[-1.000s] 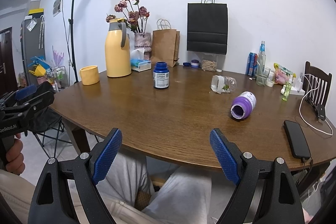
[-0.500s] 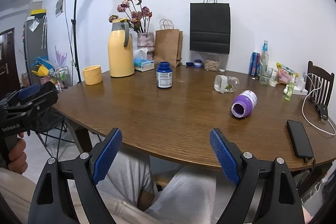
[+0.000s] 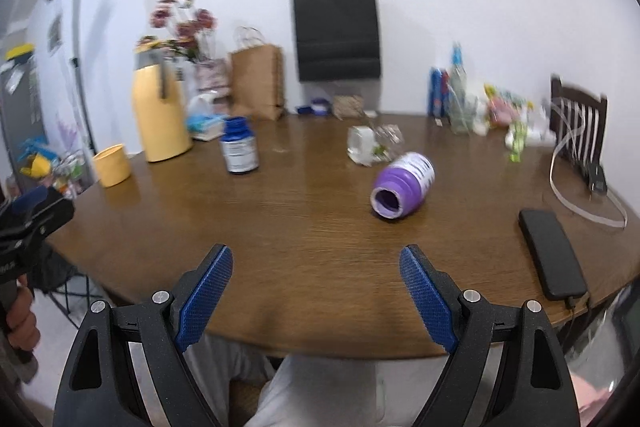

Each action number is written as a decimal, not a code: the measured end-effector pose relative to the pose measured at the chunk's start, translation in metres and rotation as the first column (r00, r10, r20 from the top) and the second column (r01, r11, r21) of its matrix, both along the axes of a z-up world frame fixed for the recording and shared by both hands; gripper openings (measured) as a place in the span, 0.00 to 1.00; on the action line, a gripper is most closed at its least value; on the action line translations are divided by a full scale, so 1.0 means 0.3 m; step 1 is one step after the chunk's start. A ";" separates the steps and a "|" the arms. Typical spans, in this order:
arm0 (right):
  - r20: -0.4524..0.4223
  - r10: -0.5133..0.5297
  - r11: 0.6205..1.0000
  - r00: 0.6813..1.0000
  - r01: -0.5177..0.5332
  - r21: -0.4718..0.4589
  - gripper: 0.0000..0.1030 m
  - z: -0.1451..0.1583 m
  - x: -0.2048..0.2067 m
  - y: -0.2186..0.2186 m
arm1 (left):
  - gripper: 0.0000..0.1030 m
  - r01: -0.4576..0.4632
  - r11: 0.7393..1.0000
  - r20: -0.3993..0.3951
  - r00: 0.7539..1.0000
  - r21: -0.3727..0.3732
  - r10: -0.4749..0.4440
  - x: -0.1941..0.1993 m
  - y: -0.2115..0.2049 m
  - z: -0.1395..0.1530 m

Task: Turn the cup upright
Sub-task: 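Reach the right tool to the lying purple bottle and grasp its body, then lift the purple bottle with the right tool while the left tool grasps its body, then hold the bottle in the left tool while the right tool grasps it rim-up from above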

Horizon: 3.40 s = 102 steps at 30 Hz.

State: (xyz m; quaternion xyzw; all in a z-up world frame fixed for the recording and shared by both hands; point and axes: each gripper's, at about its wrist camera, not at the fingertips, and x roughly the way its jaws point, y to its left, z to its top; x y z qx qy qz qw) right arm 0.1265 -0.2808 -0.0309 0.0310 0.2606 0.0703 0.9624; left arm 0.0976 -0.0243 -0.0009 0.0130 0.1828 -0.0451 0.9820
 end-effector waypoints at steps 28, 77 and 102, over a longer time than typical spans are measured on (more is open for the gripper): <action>-0.241 0.090 0.996 0.966 -0.089 0.013 0.67 -0.154 0.634 0.024 | 1.00 0.129 0.986 -0.242 0.958 -0.109 -0.152 0.659 -0.125 -0.100; -0.277 0.270 0.960 0.922 -0.281 -0.001 0.57 -0.177 0.600 0.057 | 0.87 0.190 0.972 -0.436 0.870 -0.134 -0.230 0.777 -0.261 -0.088; -0.116 0.485 0.763 0.867 -0.355 0.541 0.78 0.219 0.949 -0.134 | 0.58 0.690 0.724 -0.232 0.707 0.018 -0.668 0.960 -0.428 0.172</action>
